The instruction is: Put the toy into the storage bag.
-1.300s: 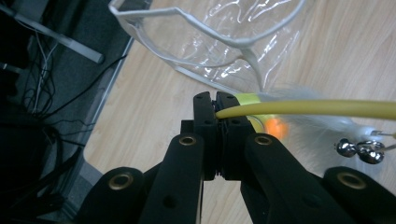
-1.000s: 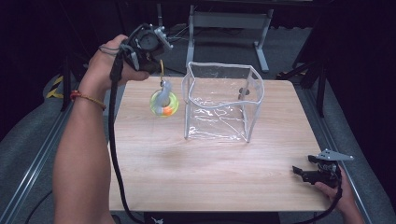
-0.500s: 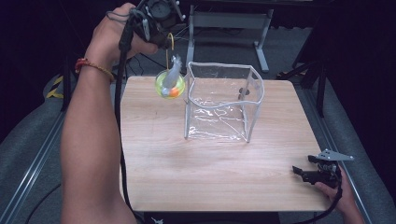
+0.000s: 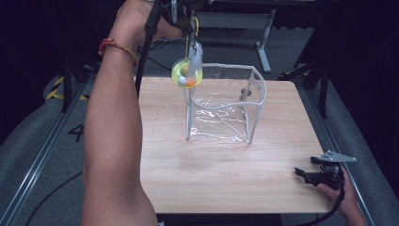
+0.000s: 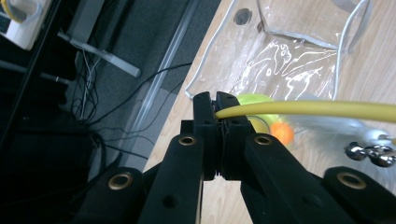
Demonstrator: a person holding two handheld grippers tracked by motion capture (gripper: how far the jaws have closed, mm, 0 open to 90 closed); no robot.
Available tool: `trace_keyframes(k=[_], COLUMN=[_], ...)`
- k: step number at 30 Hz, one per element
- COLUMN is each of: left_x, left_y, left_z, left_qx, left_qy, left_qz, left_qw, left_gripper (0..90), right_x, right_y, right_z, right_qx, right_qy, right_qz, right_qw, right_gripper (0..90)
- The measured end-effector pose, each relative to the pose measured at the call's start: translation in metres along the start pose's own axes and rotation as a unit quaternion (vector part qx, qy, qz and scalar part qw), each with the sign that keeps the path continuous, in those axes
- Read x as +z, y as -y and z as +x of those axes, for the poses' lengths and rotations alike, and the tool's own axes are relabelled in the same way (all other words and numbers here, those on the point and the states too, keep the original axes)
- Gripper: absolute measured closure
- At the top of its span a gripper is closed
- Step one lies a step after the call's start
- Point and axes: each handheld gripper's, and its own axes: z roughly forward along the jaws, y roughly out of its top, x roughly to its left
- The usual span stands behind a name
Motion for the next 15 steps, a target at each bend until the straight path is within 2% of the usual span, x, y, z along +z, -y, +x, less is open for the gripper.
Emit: trace_keyframes(k=[4, 8, 10, 13, 14, 15], left_x=[0.007, 0.012, 0.020, 0.027, 0.036, 0.036], left_y=[-0.014, -0.021, -0.027, -0.032, -0.038, -0.038], left_z=[-0.006, -0.010, -0.012, -0.013, -0.016, -0.016], left_qx=[0.014, 0.023, 0.032, 0.035, 0.044, 0.044], left_qy=[0.008, 0.017, 0.029, 0.034, 0.041, 0.041], left_qz=[-0.001, -0.007, -0.010, -0.010, -0.002, -0.002], left_qw=[0.9999, 0.9996, 0.9990, 0.9987, 0.9982, 0.9982], left_gripper=[88.0, 88.0, 87.9, 87.9, 88.0, 87.9], right_x=[0.000, 0.000, 0.000, 0.000, 0.000, 0.000], right_y=[0.000, 0.000, 0.000, 0.000, 0.000, 0.000], right_z=[0.000, 0.000, 0.000, 0.000, 0.000, 0.000], right_qx=[0.001, 0.001, 0.001, 0.000, 0.000, 0.000], right_qy=[0.000, 0.000, 0.000, 0.000, 0.000, 0.000], right_qz=[0.000, 0.000, 0.000, 0.000, 0.000, 0.000], right_qw=[1.0000, 1.0000, 1.0000, 1.0000, 1.0000, 1.0000], right_gripper=[11.7, 11.5, 11.4, 11.4, 11.4, 11.4])
